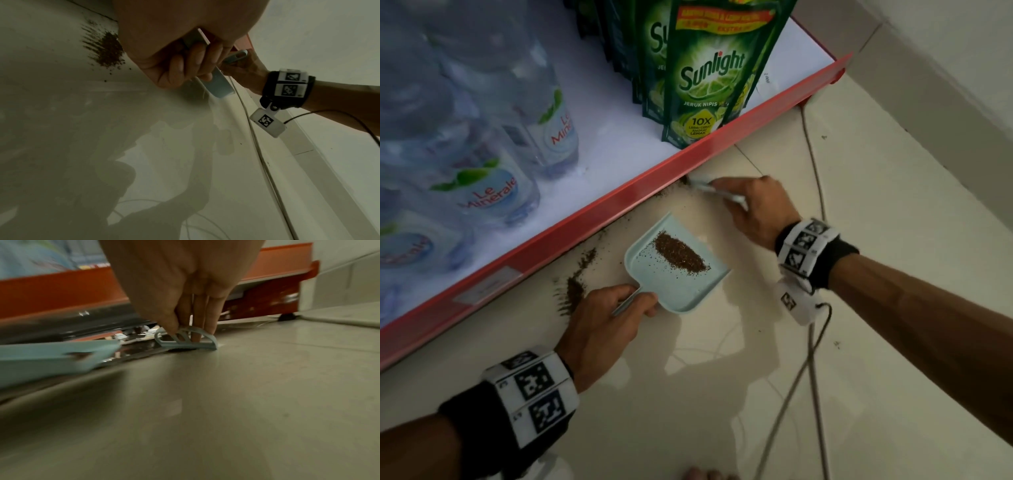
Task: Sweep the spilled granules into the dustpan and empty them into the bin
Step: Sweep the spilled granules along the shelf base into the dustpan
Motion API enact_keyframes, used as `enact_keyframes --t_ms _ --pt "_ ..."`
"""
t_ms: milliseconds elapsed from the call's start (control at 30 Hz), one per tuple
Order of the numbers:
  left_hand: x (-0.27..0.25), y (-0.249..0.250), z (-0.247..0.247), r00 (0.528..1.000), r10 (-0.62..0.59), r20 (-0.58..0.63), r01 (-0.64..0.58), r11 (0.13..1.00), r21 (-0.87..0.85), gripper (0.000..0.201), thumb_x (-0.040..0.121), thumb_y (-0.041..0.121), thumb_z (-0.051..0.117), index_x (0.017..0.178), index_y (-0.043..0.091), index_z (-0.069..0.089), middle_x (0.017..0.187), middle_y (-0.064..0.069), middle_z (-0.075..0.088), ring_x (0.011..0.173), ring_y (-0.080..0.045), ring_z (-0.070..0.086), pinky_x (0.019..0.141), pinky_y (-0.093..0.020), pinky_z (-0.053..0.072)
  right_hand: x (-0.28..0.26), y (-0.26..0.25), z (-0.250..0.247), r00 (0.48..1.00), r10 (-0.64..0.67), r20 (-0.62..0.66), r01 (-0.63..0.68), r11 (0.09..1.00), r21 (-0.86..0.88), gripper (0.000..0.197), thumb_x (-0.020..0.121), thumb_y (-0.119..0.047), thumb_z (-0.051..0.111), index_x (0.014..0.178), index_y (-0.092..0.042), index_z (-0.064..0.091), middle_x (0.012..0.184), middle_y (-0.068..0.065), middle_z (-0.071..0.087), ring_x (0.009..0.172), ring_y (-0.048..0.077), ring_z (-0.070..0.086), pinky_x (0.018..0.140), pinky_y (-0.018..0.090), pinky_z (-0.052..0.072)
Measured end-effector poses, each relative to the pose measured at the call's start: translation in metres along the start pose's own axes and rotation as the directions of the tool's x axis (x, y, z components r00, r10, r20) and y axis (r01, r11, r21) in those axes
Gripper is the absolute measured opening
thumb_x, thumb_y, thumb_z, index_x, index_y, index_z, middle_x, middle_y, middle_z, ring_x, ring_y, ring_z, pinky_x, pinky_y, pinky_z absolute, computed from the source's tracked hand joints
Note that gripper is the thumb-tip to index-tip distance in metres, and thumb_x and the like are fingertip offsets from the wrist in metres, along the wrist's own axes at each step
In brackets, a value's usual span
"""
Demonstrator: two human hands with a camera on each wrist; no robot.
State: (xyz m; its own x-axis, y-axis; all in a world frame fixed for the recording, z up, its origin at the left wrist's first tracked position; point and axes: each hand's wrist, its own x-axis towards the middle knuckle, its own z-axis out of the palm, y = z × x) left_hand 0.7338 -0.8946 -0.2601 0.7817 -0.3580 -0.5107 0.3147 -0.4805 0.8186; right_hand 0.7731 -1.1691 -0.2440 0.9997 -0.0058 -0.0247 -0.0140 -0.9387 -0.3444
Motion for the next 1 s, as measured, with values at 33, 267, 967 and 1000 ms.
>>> enact_keyframes --t_ms 33,267,967,1000 --pt "-0.001 0.001 0.000 1.000 -0.003 0.001 0.003 1.000 -0.002 0.029 0.092 0.029 0.062 0.068 0.013 0.067 0.041 0.008 0.040 0.040 -0.009 0.034 0.044 -0.023 0.029 -0.006 -0.008 0.002 0.999 -0.041 0.023 0.041 0.999 0.010 0.042 0.094 -0.010 0.050 0.129 -0.029 0.063 0.117 0.002 0.073 0.089 0.026 0.071 0.080 0.038 0.058" --pt "-0.006 0.008 -0.009 0.999 0.036 -0.005 -0.036 0.999 0.006 0.029 0.092 0.027 0.061 0.070 0.008 0.067 0.042 0.008 0.040 0.042 -0.010 0.036 0.043 -0.021 0.031 -0.008 0.021 -0.032 0.957 0.062 -0.283 -0.072 0.997 -0.024 0.032 0.097 -0.015 0.050 0.122 -0.019 0.068 0.106 0.010 0.075 0.084 0.033 0.072 0.076 0.040 0.058" --pt "-0.021 0.001 -0.030 0.998 0.051 -0.022 -0.051 0.999 -0.003 0.033 0.091 0.036 0.061 0.068 0.013 0.068 0.044 0.008 0.041 0.041 -0.008 0.037 0.049 -0.027 0.031 -0.002 0.030 -0.038 0.921 0.352 -0.165 -0.373 0.920 -0.119 0.030 0.097 -0.019 0.046 0.118 -0.020 0.067 0.098 0.020 0.071 0.088 0.043 0.065 0.073 0.040 0.052" --pt "-0.022 -0.001 -0.032 0.998 0.053 -0.025 -0.054 0.999 -0.001 0.033 0.090 0.038 0.060 0.068 0.014 0.068 0.043 0.008 0.041 0.041 -0.008 0.037 0.049 -0.027 0.031 0.000 0.034 -0.037 0.910 0.392 -0.135 -0.408 0.905 -0.123 0.029 0.097 -0.018 0.045 0.115 -0.017 0.068 0.099 0.021 0.070 0.091 0.044 0.063 0.073 0.040 0.051"
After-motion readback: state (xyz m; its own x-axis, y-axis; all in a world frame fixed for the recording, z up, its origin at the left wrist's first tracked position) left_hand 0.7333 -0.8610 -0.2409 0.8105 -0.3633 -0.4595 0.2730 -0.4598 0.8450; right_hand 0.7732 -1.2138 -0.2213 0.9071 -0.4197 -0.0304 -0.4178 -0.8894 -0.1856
